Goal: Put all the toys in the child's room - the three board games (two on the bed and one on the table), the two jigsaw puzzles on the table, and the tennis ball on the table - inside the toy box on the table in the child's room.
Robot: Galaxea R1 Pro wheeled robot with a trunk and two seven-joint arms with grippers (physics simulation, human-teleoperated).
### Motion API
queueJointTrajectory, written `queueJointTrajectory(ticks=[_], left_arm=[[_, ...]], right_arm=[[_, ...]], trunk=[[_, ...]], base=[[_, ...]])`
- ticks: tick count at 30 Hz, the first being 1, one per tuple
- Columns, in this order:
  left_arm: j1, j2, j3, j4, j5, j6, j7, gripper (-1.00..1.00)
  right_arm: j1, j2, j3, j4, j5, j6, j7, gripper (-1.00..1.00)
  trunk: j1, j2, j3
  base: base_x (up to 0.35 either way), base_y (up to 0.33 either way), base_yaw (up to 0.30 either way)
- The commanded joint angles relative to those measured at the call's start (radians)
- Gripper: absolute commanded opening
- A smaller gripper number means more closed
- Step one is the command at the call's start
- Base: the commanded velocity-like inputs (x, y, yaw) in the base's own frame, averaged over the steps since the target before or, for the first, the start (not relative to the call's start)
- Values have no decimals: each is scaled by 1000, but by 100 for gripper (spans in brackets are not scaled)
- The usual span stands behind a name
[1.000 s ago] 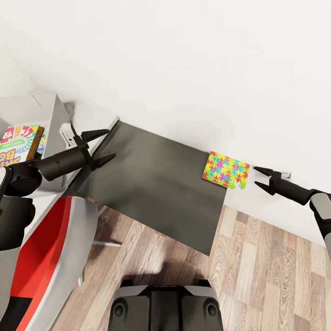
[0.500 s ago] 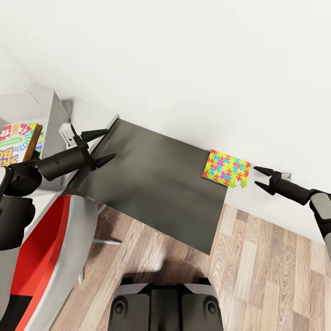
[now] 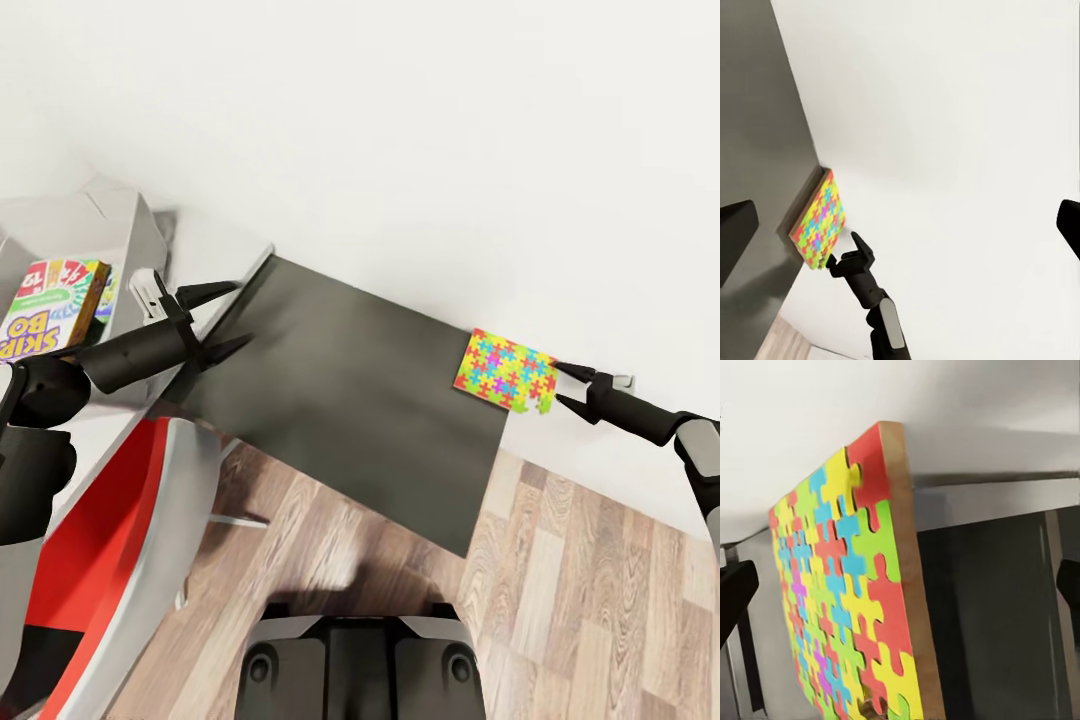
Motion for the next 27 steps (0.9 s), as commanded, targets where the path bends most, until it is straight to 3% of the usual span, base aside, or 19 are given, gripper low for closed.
queueJointTrajectory(ticks=[1,27], left_arm=[[-1,0,-1,0,10,-1,9,100],[-1,-1,-1,0,10,-1,9,100]], right_arm=[[0,0,-3,0,2,5,3,100],[1,-2,-4,0,2,5,3,100]], trunk=[[1,-2,-1],[1,-2,-1]], base=[[0,0,206],[0,0,57]])
